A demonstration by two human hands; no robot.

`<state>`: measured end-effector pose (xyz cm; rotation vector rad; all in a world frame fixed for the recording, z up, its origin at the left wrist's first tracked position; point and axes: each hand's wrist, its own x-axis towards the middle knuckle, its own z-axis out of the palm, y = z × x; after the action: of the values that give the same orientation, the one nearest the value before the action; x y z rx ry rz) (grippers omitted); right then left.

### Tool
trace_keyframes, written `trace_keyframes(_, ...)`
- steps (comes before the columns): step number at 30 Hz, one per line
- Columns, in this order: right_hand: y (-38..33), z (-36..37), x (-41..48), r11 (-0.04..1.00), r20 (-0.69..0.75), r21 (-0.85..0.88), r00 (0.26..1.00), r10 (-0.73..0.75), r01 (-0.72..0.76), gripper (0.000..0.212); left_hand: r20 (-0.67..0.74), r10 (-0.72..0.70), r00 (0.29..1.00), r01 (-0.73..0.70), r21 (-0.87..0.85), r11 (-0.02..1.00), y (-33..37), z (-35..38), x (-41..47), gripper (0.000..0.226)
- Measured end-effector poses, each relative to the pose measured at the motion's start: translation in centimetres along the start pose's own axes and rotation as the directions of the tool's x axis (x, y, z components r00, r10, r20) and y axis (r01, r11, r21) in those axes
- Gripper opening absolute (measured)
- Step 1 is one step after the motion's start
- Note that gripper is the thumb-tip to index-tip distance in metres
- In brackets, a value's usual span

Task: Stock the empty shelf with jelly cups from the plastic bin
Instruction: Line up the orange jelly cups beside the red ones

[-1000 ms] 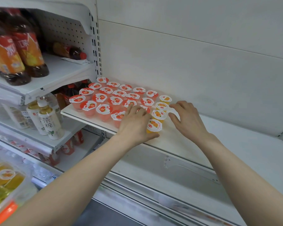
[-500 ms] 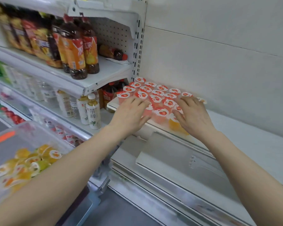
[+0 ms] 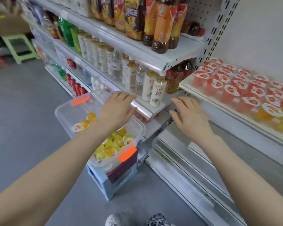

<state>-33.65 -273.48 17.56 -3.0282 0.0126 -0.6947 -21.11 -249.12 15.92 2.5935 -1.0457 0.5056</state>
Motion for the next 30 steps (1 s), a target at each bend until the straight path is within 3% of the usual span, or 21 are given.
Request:
trace_keyframes(4, -4.7, 5.0, 0.0, 0.994, 0.054, 0.094, 0.996, -0.065, 0.060, 0.044, 0.097, -0.152, 0.984, 0.151, 0.021, 0.988, -5.7, 1.6, -6.0, 0.039)
trace_keyframes(9, -9.0, 11.2, 0.7, 0.970, 0.220, 0.195, 0.957, -0.188, 0.146, 0.045, 0.208, -0.305, 0.929, 0.302, 0.047, 0.952, -10.2, 3.5, -11.4, 0.039)
trace_keyframes(16, -12.7, 19.2, 5.7, 0.943, 0.508, 0.209, 0.796, -0.330, 0.258, 0.053, 0.284, -0.469, 0.837, 0.465, 0.086, 0.881, -14.3, 5.9, -12.0, 0.037)
trace_keyframes(25, -15.5, 27.9, 12.3, 0.933, 0.719, 0.065, 0.632, -0.291, 0.355, 0.051, 0.373, -0.519, 0.769, 0.501, 0.153, 0.852, -15.7, 9.5, -10.8, 0.043)
trace_keyframes(30, -16.0, 28.4, 12.7, 0.901, 0.718, 0.031, 0.617, -0.321, 0.433, 0.049, 0.388, -0.530, 0.754, 0.492, 0.201, 0.847, -15.9, 9.8, -10.8, 0.043)
